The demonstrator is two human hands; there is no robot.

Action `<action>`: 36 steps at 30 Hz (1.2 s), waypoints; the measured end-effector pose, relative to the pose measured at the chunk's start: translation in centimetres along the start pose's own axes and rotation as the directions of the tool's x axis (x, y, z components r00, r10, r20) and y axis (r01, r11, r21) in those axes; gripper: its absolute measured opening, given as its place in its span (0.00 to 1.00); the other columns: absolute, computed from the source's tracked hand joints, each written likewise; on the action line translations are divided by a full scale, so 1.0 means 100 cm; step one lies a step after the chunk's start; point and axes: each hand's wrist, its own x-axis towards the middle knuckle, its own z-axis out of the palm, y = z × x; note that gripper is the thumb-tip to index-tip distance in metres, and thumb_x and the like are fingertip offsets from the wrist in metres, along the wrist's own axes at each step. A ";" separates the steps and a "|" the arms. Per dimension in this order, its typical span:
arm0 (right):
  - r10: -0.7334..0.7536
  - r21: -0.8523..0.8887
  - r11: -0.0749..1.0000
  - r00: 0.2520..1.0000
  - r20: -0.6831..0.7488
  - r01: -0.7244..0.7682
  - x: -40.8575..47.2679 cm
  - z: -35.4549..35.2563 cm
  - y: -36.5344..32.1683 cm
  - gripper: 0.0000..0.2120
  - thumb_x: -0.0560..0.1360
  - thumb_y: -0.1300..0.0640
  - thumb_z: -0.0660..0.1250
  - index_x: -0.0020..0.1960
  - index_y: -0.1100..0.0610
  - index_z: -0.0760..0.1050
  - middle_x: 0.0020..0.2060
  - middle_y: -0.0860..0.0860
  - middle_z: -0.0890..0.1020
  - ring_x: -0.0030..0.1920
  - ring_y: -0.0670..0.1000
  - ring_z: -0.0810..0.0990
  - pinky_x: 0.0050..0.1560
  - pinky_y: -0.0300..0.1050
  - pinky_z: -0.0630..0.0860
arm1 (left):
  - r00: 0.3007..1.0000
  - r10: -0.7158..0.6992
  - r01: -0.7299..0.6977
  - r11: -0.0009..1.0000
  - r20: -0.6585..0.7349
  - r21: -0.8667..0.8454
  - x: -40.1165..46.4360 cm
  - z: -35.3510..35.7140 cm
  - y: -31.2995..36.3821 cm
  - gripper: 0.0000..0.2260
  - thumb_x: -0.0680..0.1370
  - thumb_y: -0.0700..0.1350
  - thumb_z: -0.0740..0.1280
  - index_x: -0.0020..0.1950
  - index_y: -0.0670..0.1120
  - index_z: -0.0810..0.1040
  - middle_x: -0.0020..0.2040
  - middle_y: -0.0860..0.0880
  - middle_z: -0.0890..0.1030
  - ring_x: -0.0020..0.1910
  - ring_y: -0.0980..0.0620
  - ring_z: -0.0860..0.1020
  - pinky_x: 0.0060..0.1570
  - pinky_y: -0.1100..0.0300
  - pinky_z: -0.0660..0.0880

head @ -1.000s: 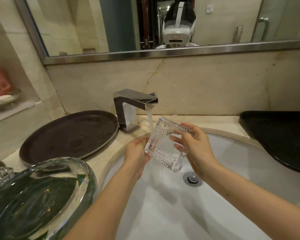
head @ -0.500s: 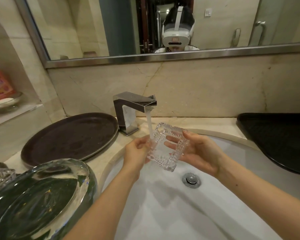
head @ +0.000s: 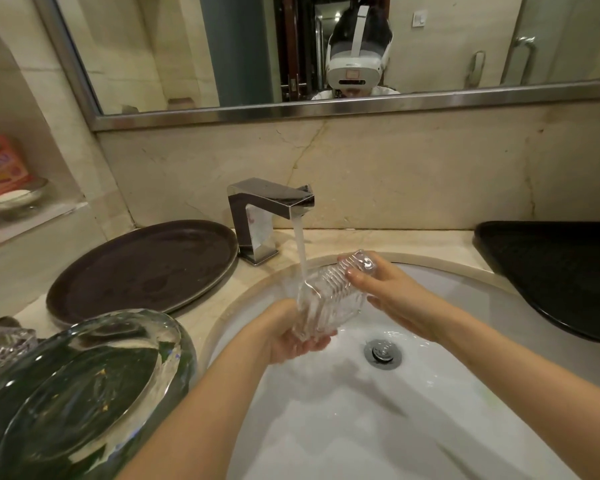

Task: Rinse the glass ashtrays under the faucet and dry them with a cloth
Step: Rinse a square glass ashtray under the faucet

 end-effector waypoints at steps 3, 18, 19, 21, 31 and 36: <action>0.037 0.040 0.999 0.988 -0.153 -0.031 0.003 0.001 0.004 0.32 0.64 0.39 0.65 0.62 0.55 0.69 0.50 0.48 0.76 0.48 0.48 0.76 0.60 0.53 0.70 | 0.999 -0.016 0.017 0.999 0.042 -0.036 -0.005 0.002 0.003 0.24 0.81 0.56 0.54 0.54 0.36 0.76 0.45 0.38 0.82 0.28 0.50 0.80 0.25 0.64 0.76; 0.315 0.445 0.853 0.949 -0.021 -0.273 0.001 0.020 0.022 0.07 0.78 0.55 0.62 0.48 0.59 0.74 0.34 0.52 0.83 0.39 0.54 0.81 0.49 0.56 0.79 | 0.917 0.350 -0.348 0.937 -0.193 0.044 0.005 0.000 0.002 0.16 0.74 0.52 0.70 0.58 0.47 0.77 0.46 0.46 0.83 0.43 0.49 0.80 0.43 0.55 0.79; 0.299 0.434 0.862 0.954 -0.021 -0.260 0.002 0.020 0.023 0.05 0.77 0.58 0.63 0.50 0.60 0.73 0.39 0.54 0.83 0.41 0.55 0.81 0.48 0.55 0.80 | 0.921 0.338 -0.340 0.940 -0.193 0.025 0.005 -0.001 0.002 0.17 0.75 0.52 0.69 0.60 0.47 0.76 0.46 0.46 0.82 0.41 0.50 0.80 0.36 0.58 0.78; 0.294 0.478 0.844 0.955 -0.036 -0.242 0.003 0.020 0.026 0.04 0.76 0.64 0.64 0.51 0.63 0.73 0.43 0.57 0.81 0.42 0.55 0.81 0.44 0.51 0.82 | 0.928 0.312 -0.315 0.949 -0.202 0.019 0.002 0.000 0.002 0.14 0.77 0.53 0.66 0.59 0.48 0.75 0.40 0.49 0.79 0.35 0.53 0.77 0.26 0.63 0.75; 0.205 0.662 0.726 0.977 0.053 -0.188 0.012 0.019 0.030 0.15 0.74 0.53 0.61 0.51 0.64 0.75 0.42 0.57 0.84 0.41 0.53 0.83 0.40 0.46 0.82 | 0.891 0.427 -0.286 0.791 -0.155 0.541 0.016 0.003 -0.006 0.21 0.78 0.65 0.53 0.60 0.54 0.75 0.45 0.52 0.75 0.42 0.52 0.76 0.41 0.59 0.76; 0.156 0.576 0.797 0.983 0.098 -0.184 0.004 0.029 0.025 0.13 0.73 0.63 0.61 0.57 0.63 0.75 0.50 0.57 0.82 0.46 0.55 0.81 0.50 0.48 0.79 | 0.926 0.376 -0.325 0.824 -0.020 0.463 0.007 -0.001 -0.003 0.13 0.77 0.61 0.60 0.42 0.56 0.78 0.49 0.52 0.80 0.52 0.50 0.77 0.49 0.56 0.74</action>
